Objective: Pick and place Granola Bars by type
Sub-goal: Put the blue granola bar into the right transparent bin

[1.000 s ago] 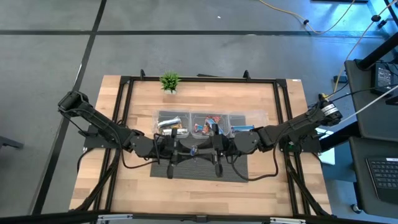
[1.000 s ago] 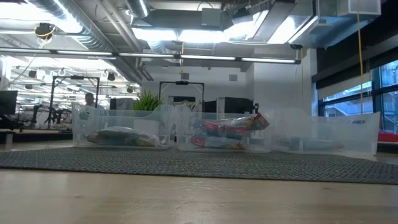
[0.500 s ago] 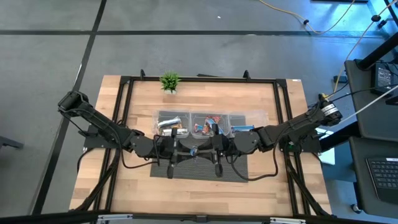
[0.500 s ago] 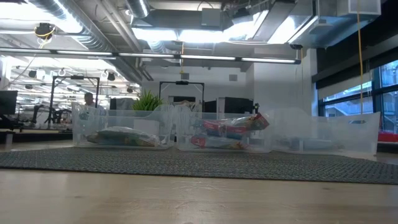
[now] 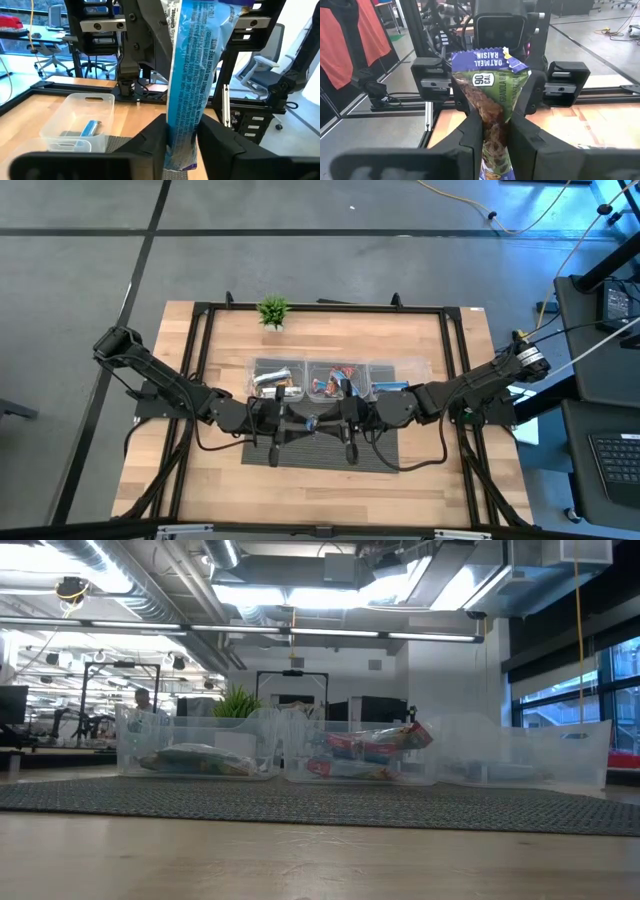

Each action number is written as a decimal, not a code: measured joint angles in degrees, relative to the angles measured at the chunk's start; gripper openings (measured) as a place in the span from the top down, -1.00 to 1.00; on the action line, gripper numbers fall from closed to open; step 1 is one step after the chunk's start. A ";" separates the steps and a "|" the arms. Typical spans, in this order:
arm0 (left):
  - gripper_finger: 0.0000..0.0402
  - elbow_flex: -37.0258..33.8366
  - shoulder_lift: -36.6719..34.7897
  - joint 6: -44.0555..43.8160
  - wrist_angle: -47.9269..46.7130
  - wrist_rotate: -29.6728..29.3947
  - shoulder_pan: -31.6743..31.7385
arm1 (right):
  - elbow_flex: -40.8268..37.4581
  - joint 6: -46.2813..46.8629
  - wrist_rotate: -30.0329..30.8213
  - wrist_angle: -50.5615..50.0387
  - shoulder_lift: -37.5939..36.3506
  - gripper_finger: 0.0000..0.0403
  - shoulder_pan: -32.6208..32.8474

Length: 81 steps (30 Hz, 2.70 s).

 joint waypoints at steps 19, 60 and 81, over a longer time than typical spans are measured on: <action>0.03 0.00 -14.51 -17.82 -37.58 2.75 0.04 | 0.00 6.07 5.97 -17.59 -1.04 0.62 -1.51; 0.04 0.00 13.52 -54.13 -57.79 10.02 -0.15 | 0.00 39.20 4.21 -71.11 10.96 0.62 -20.79; 0.03 0.15 20.70 -56.54 -50.79 14.21 -0.04 | 0.00 35.91 -1.16 -64.93 11.13 0.61 -20.79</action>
